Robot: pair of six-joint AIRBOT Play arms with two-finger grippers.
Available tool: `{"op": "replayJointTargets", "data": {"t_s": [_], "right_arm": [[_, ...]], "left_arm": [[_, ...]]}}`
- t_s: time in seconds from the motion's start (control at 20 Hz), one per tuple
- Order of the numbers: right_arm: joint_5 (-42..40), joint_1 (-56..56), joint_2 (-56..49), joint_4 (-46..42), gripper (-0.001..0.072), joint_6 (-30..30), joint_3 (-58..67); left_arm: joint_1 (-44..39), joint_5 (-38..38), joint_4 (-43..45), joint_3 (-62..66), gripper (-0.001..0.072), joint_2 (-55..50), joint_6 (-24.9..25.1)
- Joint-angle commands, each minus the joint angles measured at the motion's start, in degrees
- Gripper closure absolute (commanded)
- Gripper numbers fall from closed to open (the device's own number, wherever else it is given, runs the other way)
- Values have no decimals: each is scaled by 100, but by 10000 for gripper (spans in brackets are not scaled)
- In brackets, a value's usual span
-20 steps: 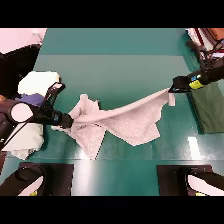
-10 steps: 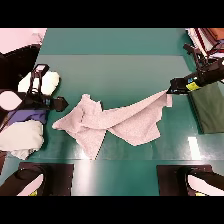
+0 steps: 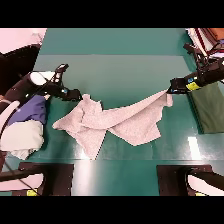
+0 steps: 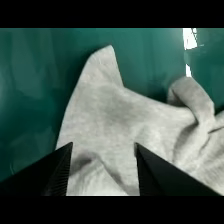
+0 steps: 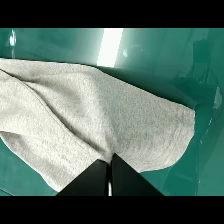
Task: Fold the shirts.
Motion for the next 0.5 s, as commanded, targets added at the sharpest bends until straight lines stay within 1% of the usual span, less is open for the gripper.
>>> {"op": "replayJointTargets", "data": {"t_s": [0.0,0.15,0.3,0.45], "right_arm": [[7,2,2,-2,703,2,4],[-9,2,2,0,702,2,4],[-66,2,2,2,702,2,7],[-85,2,0,2,702,2,4]], "left_arm": [[11,-660,289,463,238,-605,105],[11,-1368,778,459,238,-601,57],[-2,-1447,710,435,239,-614,-50],[-2,-1578,640,435,240,-621,-57]]}}
